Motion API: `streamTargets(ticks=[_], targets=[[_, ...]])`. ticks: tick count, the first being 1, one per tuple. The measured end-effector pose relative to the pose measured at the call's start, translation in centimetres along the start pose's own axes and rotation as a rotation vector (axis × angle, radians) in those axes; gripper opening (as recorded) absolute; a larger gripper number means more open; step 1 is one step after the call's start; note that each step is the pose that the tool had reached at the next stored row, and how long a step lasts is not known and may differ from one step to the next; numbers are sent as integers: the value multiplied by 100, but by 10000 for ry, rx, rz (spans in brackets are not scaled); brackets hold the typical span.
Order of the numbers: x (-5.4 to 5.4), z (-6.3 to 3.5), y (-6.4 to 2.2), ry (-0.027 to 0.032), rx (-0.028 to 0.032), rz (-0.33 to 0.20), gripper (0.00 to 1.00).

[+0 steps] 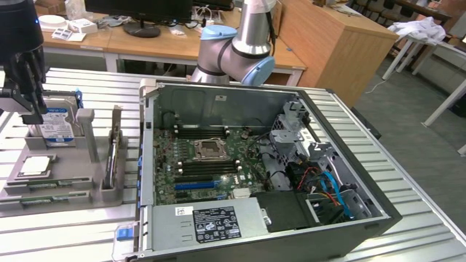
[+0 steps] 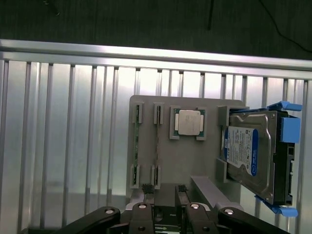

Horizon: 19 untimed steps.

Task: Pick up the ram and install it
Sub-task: 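Pick up the ram and move it above insertion slot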

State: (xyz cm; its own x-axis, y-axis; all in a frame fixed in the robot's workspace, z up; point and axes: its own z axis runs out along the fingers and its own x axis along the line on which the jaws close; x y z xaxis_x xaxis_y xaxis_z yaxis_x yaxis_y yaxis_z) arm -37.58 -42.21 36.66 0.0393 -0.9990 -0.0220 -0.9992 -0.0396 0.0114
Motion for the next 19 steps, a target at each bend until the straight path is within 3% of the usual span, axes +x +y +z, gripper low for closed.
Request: streamTargets(ticks=[9, 19], targets=[[2, 69, -1, -1, 30, -1, 31], [2, 83, -1, -13, 38, -1, 31]])
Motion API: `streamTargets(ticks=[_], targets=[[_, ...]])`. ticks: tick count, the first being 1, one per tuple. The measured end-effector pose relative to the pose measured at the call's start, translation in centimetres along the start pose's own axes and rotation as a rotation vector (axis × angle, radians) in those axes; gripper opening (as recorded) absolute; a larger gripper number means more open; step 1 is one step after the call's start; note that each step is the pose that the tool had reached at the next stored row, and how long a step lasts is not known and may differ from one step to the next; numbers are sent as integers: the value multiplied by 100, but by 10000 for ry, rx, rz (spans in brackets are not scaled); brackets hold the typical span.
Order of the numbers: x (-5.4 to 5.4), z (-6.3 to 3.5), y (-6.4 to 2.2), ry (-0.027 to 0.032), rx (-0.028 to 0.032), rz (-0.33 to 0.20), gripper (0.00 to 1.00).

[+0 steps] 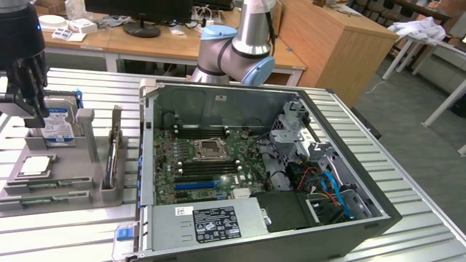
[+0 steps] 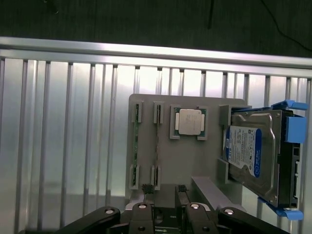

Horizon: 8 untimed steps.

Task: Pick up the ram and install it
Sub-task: 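Pick up the ram and move it above insertion slot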

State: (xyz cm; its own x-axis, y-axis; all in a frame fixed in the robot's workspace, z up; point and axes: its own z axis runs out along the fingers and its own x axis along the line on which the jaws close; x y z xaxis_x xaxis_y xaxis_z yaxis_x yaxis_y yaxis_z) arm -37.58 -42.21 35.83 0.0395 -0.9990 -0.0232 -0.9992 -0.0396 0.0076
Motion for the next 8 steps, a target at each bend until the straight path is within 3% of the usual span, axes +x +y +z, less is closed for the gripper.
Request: streamTargets(ticks=[8], targets=[[2, 70, -1, 0, -1, 0, 31]])
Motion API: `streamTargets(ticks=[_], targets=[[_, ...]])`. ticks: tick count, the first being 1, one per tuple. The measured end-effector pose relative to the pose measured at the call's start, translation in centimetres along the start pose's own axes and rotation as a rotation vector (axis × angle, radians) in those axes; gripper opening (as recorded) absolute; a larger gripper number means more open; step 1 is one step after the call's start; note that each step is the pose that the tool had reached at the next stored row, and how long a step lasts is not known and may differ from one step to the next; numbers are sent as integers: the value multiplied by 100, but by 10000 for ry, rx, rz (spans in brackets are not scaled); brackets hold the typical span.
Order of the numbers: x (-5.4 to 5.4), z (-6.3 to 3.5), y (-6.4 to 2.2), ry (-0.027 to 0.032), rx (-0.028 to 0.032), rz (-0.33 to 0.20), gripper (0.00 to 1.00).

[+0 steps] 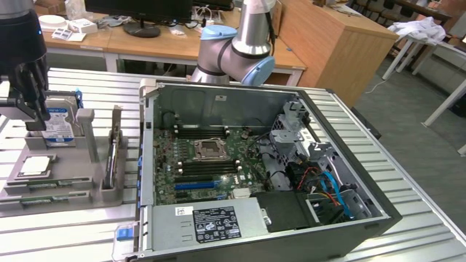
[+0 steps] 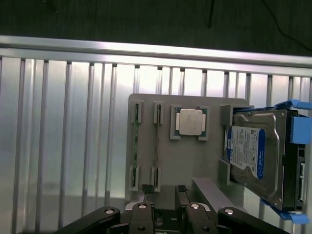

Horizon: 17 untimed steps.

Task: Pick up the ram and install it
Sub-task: 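Pick up the ram and move it above insertion slot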

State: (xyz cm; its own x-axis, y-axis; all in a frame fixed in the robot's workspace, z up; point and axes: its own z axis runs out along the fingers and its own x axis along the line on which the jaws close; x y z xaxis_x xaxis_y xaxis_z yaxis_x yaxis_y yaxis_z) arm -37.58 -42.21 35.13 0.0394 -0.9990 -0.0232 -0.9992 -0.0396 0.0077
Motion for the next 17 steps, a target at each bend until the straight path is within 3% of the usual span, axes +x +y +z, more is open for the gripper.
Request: streamTargets(ticks=[17], targets=[[4, 164, -2, 1, 0, 0, 31]])
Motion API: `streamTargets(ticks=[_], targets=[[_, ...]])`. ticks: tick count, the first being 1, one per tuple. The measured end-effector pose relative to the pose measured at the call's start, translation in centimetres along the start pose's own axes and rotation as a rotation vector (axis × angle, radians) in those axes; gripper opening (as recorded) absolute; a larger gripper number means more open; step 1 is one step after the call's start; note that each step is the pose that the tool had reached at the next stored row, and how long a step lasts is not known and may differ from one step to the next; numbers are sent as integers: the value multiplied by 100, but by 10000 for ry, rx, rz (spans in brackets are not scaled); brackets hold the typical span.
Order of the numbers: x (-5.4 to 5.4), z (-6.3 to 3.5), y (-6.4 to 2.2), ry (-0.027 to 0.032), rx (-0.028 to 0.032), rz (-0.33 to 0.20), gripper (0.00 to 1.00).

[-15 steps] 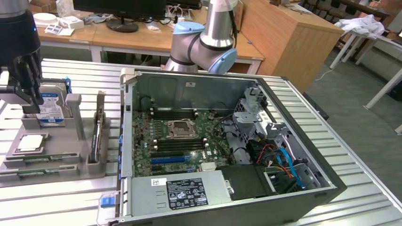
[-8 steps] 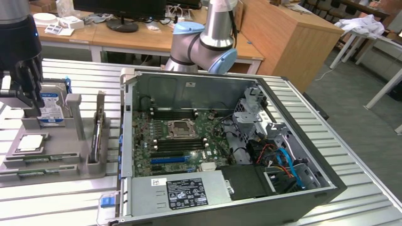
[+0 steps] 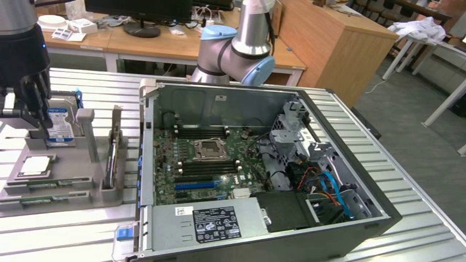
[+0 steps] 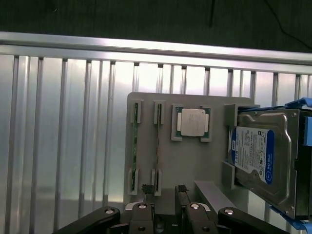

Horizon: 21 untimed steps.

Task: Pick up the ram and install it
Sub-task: 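Pick up the ram and move it above insertion slot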

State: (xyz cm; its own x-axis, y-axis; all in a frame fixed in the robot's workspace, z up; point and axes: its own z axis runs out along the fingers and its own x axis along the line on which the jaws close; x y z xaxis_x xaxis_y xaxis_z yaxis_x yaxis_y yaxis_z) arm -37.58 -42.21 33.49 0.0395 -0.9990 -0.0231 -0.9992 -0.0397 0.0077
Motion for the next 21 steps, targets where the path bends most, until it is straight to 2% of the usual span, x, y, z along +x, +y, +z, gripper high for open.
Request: streamTargets(ticks=[21], targets=[[5, 213, -1, 0, -1, 0, 31]])
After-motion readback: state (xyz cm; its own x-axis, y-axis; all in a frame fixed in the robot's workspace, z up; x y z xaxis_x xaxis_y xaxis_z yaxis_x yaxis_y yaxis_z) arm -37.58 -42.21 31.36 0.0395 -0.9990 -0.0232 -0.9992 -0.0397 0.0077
